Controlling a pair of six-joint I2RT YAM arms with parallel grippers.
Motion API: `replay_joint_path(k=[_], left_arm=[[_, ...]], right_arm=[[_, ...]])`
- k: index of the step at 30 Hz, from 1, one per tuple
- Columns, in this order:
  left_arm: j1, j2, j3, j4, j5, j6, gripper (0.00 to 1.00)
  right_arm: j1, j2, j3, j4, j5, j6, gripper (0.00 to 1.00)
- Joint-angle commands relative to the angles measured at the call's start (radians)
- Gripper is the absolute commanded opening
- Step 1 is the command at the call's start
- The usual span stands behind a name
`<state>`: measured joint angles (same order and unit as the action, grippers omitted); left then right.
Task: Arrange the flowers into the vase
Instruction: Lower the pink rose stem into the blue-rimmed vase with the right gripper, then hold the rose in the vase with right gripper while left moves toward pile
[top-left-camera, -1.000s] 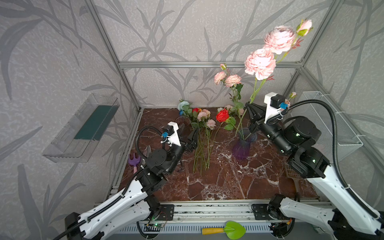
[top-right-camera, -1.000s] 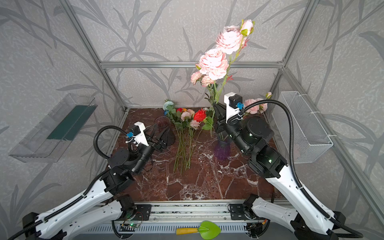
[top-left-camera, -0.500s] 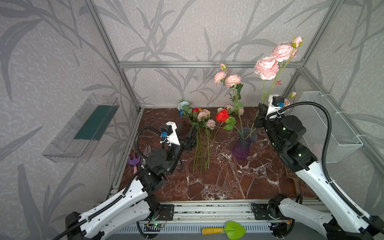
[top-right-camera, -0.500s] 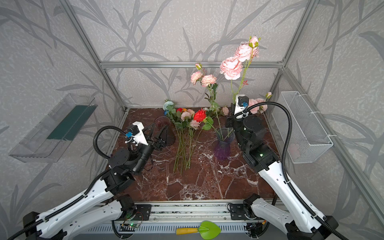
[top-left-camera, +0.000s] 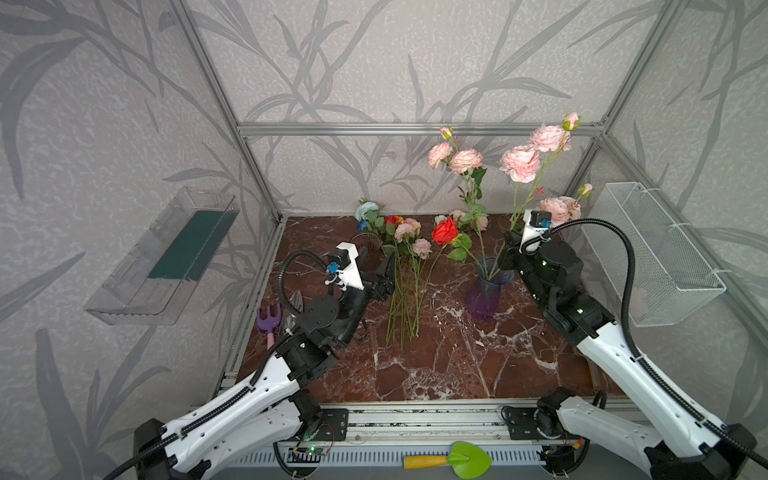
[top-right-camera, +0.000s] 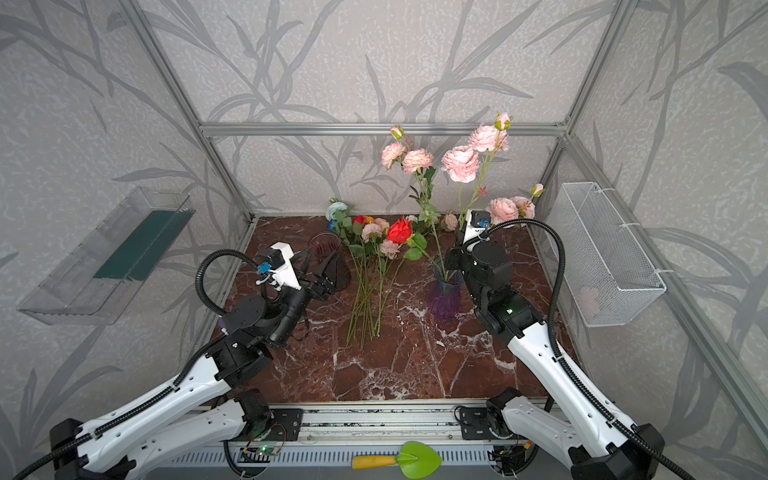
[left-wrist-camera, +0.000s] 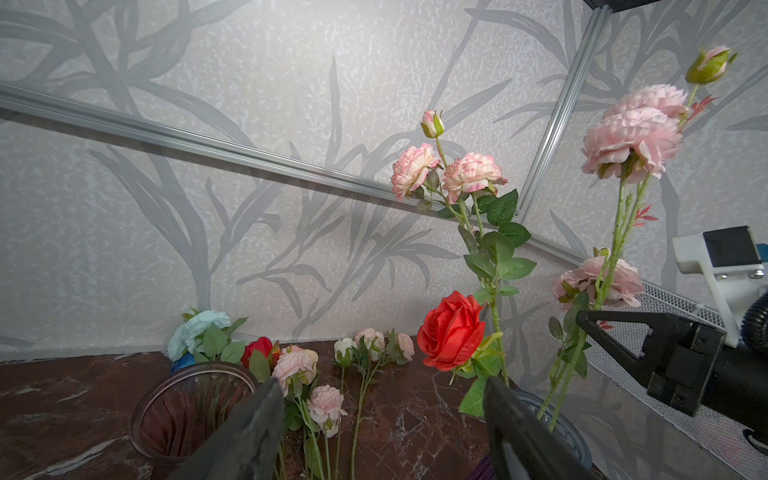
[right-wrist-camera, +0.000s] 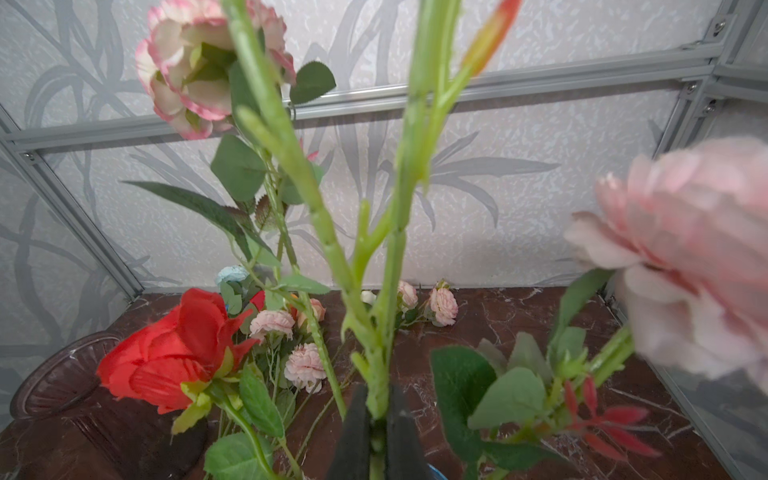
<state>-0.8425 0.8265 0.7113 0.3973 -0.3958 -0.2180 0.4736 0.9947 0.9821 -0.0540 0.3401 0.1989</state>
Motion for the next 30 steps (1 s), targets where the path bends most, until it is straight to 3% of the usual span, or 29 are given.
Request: replay_joint_path(k=[1,13,30], left_arm=[[-0.002,0.002,-0.01,0.016,-0.021,-0.003,0.76],[-0.002,0.024,-0.01,0.013,-0.019,-0.018,0.76],[-0.002,0.048,-0.009,0.008,-0.025,-0.016,0.76]], right_arm=[[-0.003,-0.007,-0.032,-0.002,0.009,0.028,0.01],[-0.004,-0.025,-0.138,-0.021,-0.012,0.057,0.08],[-0.003,-0.047,-0.154,-0.029,-0.036,0.057,0.18]])
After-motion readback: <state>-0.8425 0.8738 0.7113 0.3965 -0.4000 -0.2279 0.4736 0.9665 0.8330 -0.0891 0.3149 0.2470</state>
